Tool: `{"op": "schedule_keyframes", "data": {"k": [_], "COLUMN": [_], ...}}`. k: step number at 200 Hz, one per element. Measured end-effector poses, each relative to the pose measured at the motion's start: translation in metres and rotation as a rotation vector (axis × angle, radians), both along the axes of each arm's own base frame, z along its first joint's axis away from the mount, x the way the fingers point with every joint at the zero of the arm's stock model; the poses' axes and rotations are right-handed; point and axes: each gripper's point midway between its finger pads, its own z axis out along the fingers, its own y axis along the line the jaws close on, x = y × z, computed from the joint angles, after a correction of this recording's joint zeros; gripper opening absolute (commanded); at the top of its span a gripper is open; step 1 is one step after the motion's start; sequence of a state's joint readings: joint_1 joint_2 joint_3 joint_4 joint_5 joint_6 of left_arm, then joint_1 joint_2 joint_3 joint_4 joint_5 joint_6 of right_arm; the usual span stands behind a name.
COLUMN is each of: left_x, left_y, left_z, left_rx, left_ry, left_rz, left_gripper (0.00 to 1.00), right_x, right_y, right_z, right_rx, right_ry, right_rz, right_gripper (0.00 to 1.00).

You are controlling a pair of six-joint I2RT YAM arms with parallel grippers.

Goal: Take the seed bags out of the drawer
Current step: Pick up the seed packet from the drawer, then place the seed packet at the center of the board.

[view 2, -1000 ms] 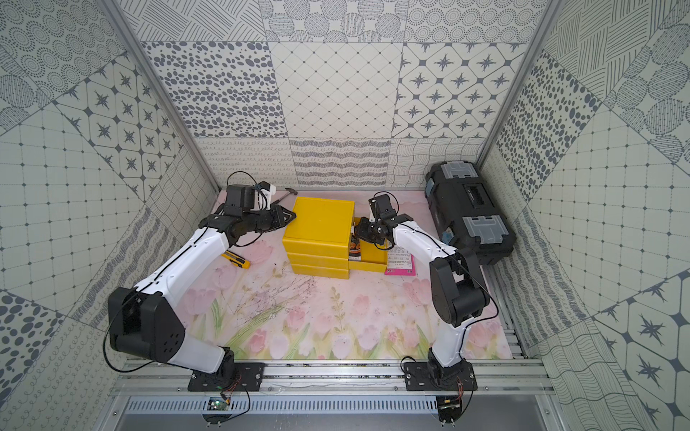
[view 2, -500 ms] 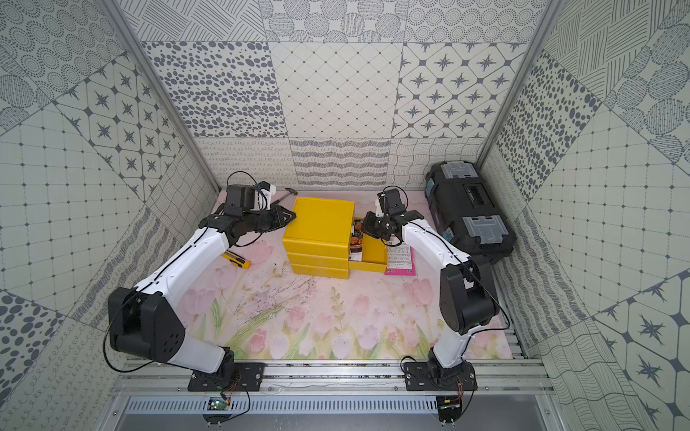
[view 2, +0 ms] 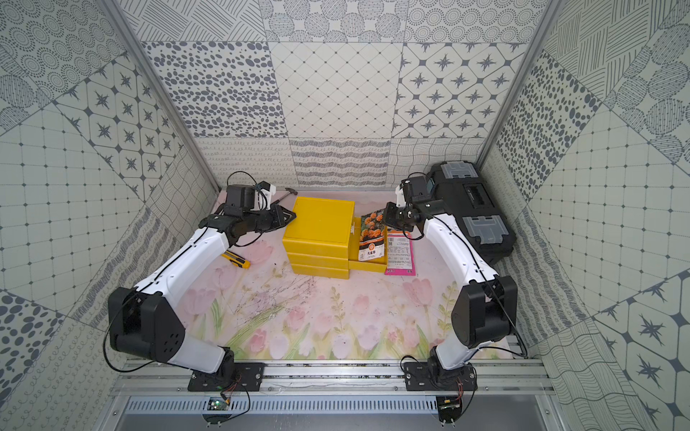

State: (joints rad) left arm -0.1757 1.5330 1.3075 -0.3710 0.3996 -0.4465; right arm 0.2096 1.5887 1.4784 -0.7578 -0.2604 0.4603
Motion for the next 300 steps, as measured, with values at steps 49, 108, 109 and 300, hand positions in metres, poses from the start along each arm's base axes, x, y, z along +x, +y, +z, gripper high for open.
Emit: {"op": "schedule_keyframes", "data": {"k": [49,108,109,300], "left_x": [0.0,0.0,0.0,0.001], "left_y": [0.0,0.0,0.0,-0.001], "left_z": [0.0,0.0,0.0,-0.001], "left_rx": [0.0,-0.001,-0.001,-0.005], "left_ry": [0.0,0.001,0.001,0.001], "left_rz": [0.0,-0.001,-0.001,-0.006], "left_gripper": [0.25,0.25,0.26,0.25], "right_x": [-0.001,-0.011,-0.011,0.002], "right_y": [-0.055,-0.117,-0.118,-0.09], "right_z": [0.027,0.063,0.064,-0.115], "right_rx": [0.028,0.01,0.007,-0.097], "right_ry": [-0.052,-0.149,-0.15,0.212], "right_rz": [-0.096,-0.237,-0.239,-0.083], "right_gripper": [0.0,0.0,0.0,0.04]}}
